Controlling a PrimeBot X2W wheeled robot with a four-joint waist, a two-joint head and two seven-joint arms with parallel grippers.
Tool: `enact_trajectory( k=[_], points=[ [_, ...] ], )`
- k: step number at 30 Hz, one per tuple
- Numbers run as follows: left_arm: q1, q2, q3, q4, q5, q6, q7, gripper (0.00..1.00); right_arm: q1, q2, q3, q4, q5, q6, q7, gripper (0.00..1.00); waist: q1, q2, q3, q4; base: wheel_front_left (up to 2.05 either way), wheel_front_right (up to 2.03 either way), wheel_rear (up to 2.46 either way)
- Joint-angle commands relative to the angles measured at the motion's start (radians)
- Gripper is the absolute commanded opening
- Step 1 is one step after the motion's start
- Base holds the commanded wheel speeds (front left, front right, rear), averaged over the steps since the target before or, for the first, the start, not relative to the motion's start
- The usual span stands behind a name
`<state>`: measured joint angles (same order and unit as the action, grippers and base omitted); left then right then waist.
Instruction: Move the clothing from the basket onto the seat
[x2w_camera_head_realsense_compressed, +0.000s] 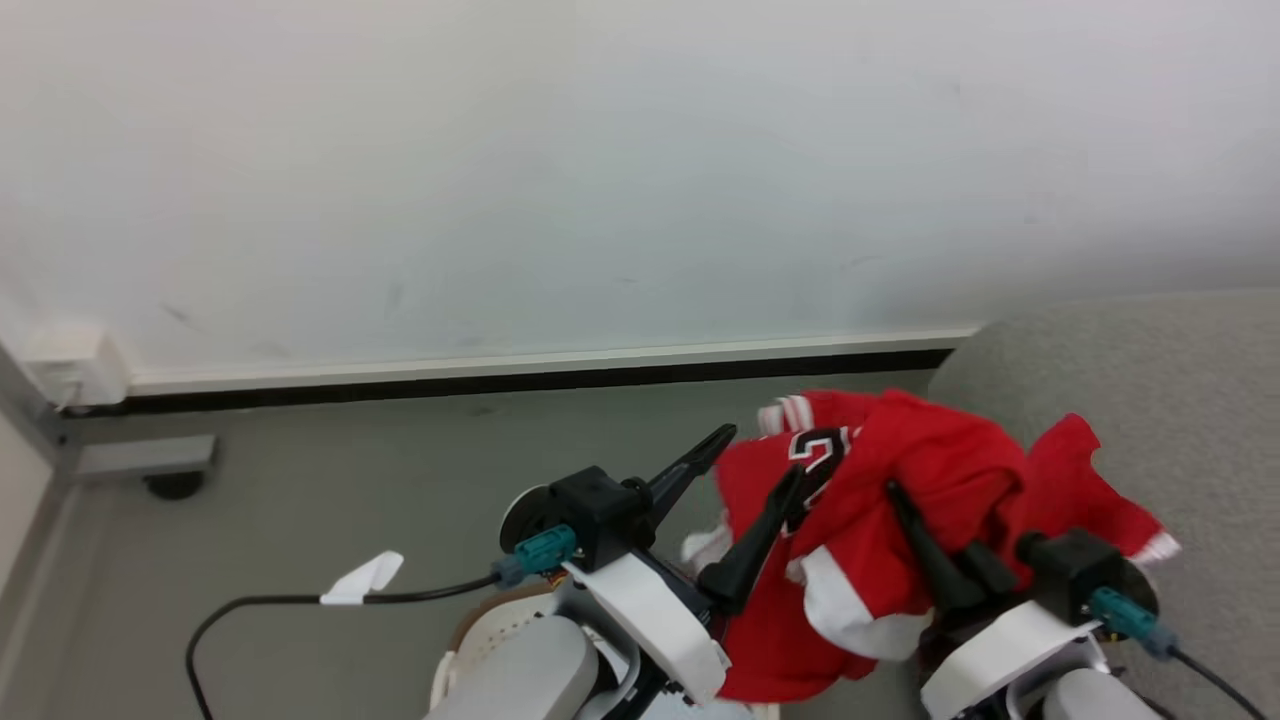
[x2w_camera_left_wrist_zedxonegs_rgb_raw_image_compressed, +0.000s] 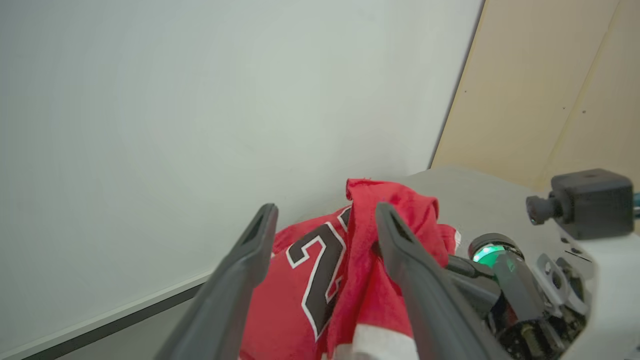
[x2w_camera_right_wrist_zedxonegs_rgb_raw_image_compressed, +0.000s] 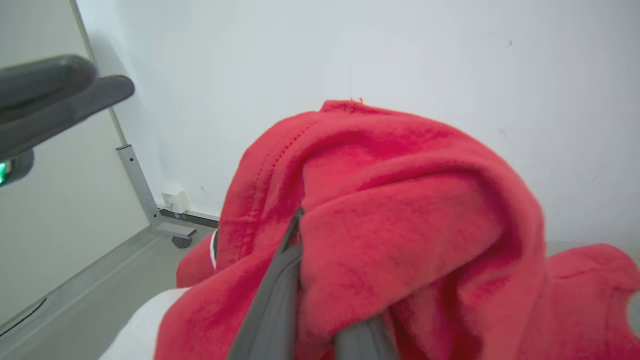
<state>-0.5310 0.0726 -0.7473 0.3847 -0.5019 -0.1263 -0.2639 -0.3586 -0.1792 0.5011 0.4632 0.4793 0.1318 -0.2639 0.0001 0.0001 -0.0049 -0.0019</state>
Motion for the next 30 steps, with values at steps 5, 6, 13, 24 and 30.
enact_trajectory(
  k=[5, 6, 13, 24, 30],
  points=[
    [0.025, 0.013, 0.002, -0.025, 0.019, -0.004, -0.001, 1.0, 0.038, -0.031, -0.088, -0.064, -0.043, -0.002, -0.001, 0.0, -0.0001, -0.0001, 0.013, -0.106, 0.0, 0.0, 0.0],
    [0.026, 0.014, 0.002, -0.03, 0.024, -0.004, -0.001, 1.0, 0.042, -0.036, -0.104, -0.077, -0.051, -0.002, -0.001, 0.0, -0.0001, -0.0001, 0.015, -0.121, 0.0, 0.0, 0.0],
    [0.037, 0.023, -0.013, -0.072, 0.037, -0.005, -0.001, 1.0, 0.085, -0.063, -0.21, -0.175, -0.103, -0.002, -0.001, 0.0, -0.0001, -0.0001, 0.031, -0.223, 0.0, 0.0, 0.0],
    [0.052, 0.037, -0.041, -0.095, 0.055, -0.005, -0.001, 1.0, 0.171, -0.069, -0.306, -0.279, -0.151, -0.002, -0.001, 0.0, -0.0001, -0.0001, 0.035, -0.335, 0.0, 0.0, 0.0],
    [0.057, 0.032, -0.049, -0.091, 0.063, -0.005, -0.001, 1.0, 0.193, -0.06, -0.325, -0.305, -0.152, -0.002, -0.001, 0.0, -0.0001, -0.0001, 0.041, -0.357, 0.0, 0.0, 0.0]
  ],
)
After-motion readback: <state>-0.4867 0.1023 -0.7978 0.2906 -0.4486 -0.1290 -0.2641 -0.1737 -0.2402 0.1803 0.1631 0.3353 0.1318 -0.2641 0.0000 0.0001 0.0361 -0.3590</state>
